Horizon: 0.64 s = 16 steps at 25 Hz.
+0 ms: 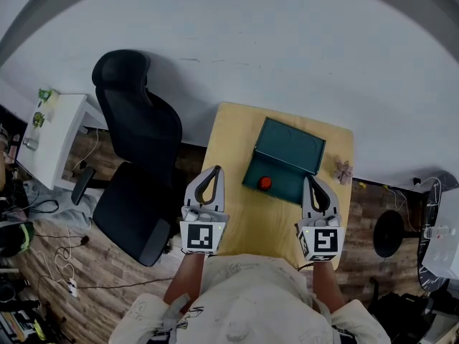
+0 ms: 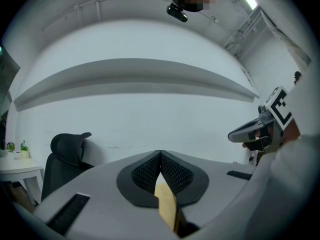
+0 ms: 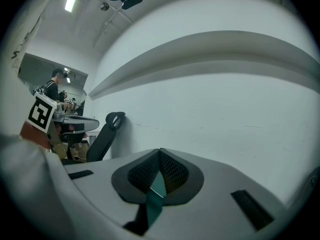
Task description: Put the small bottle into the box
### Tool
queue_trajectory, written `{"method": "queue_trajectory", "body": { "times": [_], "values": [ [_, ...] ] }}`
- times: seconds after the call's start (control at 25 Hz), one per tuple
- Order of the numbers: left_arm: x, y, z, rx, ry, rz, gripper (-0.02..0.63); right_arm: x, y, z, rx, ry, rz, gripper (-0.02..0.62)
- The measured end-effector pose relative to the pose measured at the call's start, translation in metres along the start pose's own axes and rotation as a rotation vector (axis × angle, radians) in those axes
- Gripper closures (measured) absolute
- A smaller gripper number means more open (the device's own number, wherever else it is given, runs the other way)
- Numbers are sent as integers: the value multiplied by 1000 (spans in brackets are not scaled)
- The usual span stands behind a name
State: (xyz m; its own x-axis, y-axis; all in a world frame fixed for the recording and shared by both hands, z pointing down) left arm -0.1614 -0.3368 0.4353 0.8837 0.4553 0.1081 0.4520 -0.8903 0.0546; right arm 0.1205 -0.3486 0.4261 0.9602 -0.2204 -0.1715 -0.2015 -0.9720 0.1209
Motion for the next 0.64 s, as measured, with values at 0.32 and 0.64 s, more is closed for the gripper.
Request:
{"method": "queue_trajectory", "body": {
  "times": [0.32,0.64],
  "values": [
    [-1,2,1,-2,12,-6,598,2,0,1,3,-6,-17,580],
    [0,1,2,10,6,-15,598,2,-1,1,3,-5,-17,580]
  ]
}}
Point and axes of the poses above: the fingertips, and each gripper's own axes: y forward along the fingers, x to its right, z out of its top, the point moved 10 cm from there along -y, backward along the fingers, and after that the axes turned 12 degrees about -z, right-handed, at the moved point
